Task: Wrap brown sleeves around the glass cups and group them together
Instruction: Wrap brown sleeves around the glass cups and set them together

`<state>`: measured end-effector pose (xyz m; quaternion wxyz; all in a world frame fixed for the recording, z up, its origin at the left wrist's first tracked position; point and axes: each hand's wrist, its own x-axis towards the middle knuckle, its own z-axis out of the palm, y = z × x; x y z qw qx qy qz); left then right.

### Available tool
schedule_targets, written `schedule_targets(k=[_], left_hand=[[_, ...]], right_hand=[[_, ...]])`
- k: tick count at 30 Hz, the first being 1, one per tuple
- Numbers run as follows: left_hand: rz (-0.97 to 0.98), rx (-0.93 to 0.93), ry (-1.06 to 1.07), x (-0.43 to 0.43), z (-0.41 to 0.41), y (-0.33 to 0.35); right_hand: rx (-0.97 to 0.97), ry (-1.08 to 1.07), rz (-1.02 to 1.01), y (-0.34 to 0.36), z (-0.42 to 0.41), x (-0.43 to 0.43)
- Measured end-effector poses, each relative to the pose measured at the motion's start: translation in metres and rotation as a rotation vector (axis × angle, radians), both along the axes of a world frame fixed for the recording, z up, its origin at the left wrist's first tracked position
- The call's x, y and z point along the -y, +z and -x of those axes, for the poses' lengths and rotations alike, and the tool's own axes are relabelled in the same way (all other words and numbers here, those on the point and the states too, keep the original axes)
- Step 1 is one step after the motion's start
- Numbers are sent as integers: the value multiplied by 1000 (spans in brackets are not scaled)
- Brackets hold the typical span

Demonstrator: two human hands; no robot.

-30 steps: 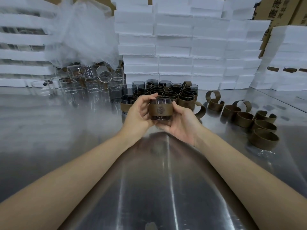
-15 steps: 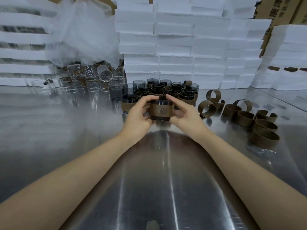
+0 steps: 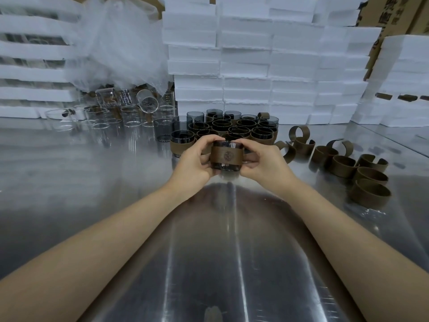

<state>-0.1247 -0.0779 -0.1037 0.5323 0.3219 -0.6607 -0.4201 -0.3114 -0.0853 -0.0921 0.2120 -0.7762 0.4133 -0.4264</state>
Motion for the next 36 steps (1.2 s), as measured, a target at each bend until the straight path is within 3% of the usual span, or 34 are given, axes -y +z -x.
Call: schedule_targets(k=[15, 23, 36], left_hand=[[5, -39, 63, 2, -1, 0], [16, -39, 75, 5, 1, -2], [47, 14, 53, 0, 3, -1]], right_hand=[[293, 202, -279, -15, -11, 7], [225, -1, -59, -12, -18, 2], [176, -22, -54, -13, -8, 8]])
